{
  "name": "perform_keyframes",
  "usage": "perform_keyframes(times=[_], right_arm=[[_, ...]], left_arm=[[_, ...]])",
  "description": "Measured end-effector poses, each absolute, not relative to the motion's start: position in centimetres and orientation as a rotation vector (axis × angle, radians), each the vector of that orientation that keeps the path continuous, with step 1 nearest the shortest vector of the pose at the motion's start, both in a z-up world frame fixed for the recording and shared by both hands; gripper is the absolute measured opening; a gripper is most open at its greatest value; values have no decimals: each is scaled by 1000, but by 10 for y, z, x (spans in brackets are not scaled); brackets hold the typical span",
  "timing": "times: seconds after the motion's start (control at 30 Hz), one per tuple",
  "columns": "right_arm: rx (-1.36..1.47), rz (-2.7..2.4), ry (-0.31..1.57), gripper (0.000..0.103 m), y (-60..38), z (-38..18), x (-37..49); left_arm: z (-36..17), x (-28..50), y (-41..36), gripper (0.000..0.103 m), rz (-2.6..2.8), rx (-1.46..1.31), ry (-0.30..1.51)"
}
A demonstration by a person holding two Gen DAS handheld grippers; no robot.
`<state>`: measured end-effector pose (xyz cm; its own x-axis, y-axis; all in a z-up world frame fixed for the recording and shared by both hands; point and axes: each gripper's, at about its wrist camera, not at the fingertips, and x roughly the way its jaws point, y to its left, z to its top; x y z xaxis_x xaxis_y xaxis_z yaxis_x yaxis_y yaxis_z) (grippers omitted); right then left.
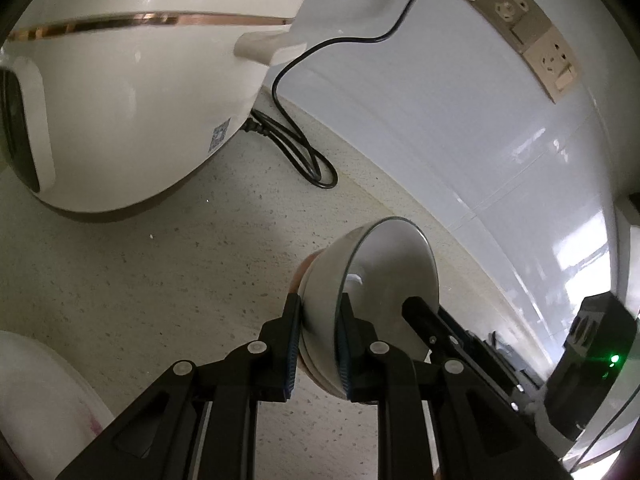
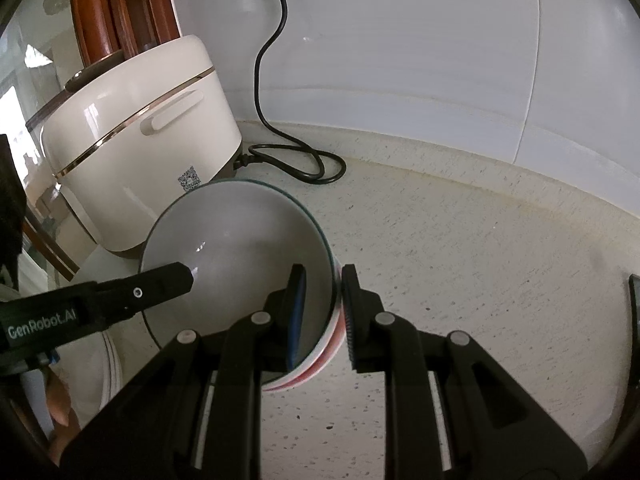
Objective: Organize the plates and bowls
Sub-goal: 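Lower the plain white bowl into the red-dot bowl with both grippers, then lift the nested bowls together with both grippers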
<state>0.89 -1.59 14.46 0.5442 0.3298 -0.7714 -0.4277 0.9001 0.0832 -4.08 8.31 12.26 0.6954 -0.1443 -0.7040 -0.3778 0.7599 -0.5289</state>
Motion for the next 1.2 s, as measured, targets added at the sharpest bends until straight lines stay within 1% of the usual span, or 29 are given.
perform_keyframes(times=[0.1, 0.23, 0.3, 0.37, 0.4, 0.47, 0.57, 0.6, 0.67, 0.77, 1.0, 1.2], right_arm=[[-118, 445, 896, 22, -15, 143, 10], [-94, 439, 906, 23, -18, 143, 12], [-64, 437, 914, 28, -23, 142, 15], [-43, 436, 920, 38, -26, 142, 17], [-27, 437, 925, 42, -29, 142, 18], [-3, 443, 932, 51, -32, 142, 19], [48, 456, 945, 56, -38, 142, 20], [68, 463, 954, 56, -40, 141, 21], [101, 477, 974, 56, -43, 140, 22], [146, 502, 1008, 57, -45, 136, 23], [156, 514, 1036, 59, -43, 132, 24], [166, 520, 1067, 60, -43, 126, 28]], left_arm=[[125, -41, 81, 18, 145, -703, 805], [125, -40, 84, 21, 152, -721, 786], [126, -39, 85, 22, 153, -717, 782], [124, -38, 87, 23, 141, -737, 778], [124, -38, 89, 24, 144, -749, 775], [122, -39, 94, 30, 138, -778, 748], [117, -37, 102, 35, 137, -823, 740], [113, -37, 104, 37, 129, -844, 741], [106, -36, 107, 43, 115, -869, 754], [97, -35, 110, 47, 76, -917, 771], [88, -33, 106, 48, -2, -983, 803], [82, -30, 106, 53, -35, -1002, 839]])
